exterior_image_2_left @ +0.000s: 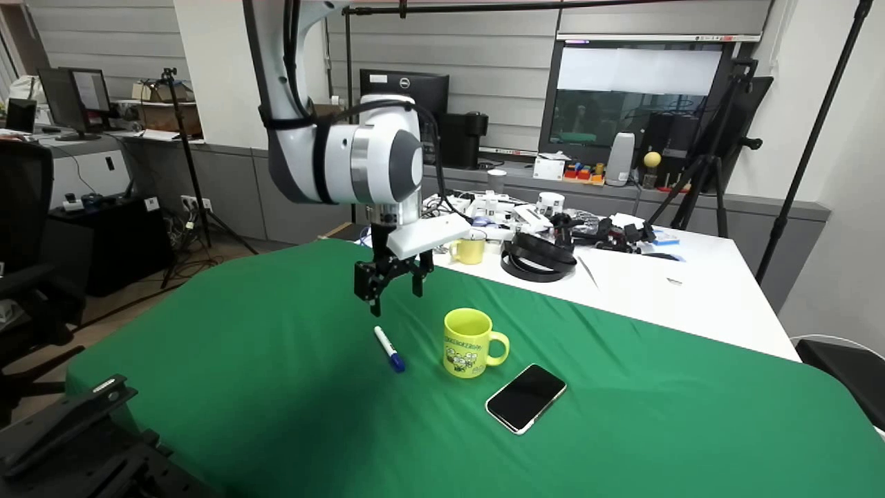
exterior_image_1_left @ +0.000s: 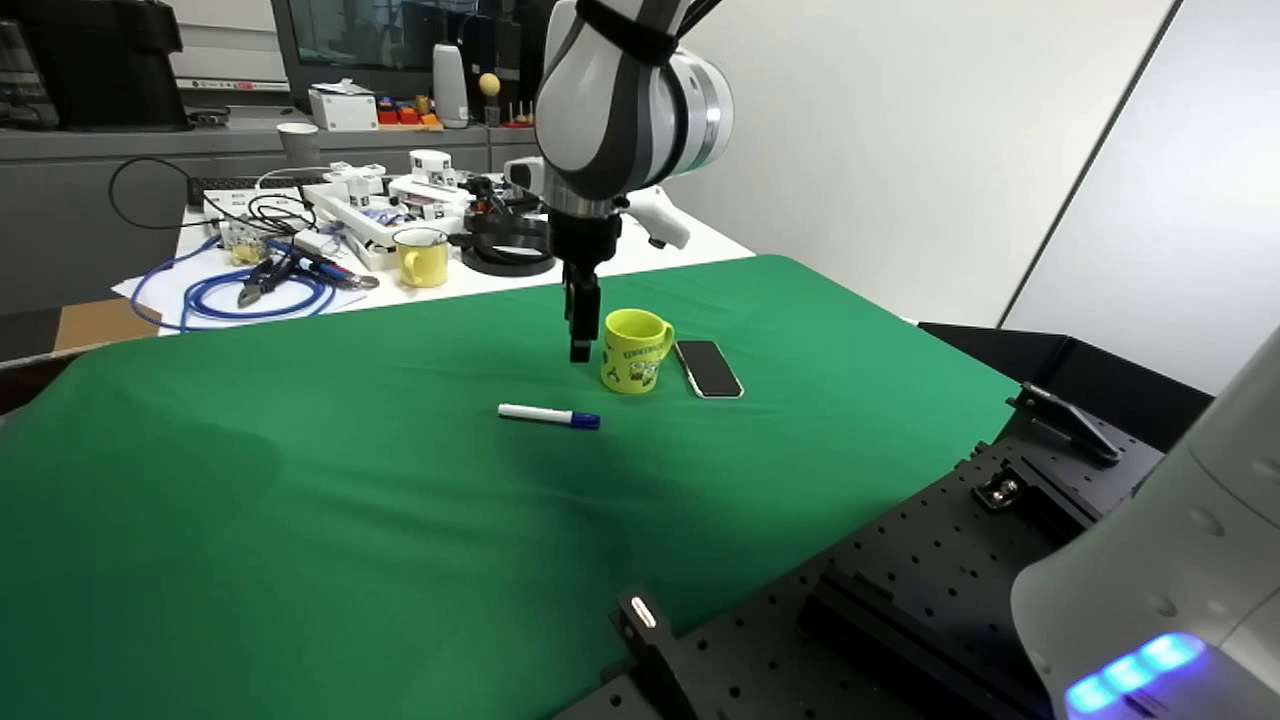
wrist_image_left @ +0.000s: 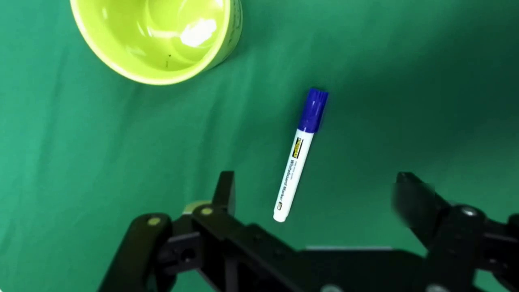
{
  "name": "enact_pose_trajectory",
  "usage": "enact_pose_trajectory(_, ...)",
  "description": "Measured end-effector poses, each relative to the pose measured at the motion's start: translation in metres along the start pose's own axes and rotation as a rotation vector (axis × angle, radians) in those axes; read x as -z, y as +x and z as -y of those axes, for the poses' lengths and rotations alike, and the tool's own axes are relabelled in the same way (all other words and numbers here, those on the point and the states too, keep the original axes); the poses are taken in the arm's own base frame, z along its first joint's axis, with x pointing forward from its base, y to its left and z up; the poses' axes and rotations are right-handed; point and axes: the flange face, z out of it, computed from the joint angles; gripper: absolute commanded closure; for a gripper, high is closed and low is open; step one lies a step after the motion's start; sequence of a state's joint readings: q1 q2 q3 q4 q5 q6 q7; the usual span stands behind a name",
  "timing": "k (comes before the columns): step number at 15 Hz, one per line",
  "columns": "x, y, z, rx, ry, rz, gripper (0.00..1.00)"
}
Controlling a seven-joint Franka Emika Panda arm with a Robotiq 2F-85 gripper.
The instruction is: Put the blue marker inside the yellow mug
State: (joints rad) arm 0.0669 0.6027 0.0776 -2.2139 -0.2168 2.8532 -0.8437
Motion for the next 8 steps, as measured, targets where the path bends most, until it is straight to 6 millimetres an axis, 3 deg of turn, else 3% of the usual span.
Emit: enact_pose_trajectory(8,-0.05,0.0,0.0,-0.06,0.019,0.005,0.0)
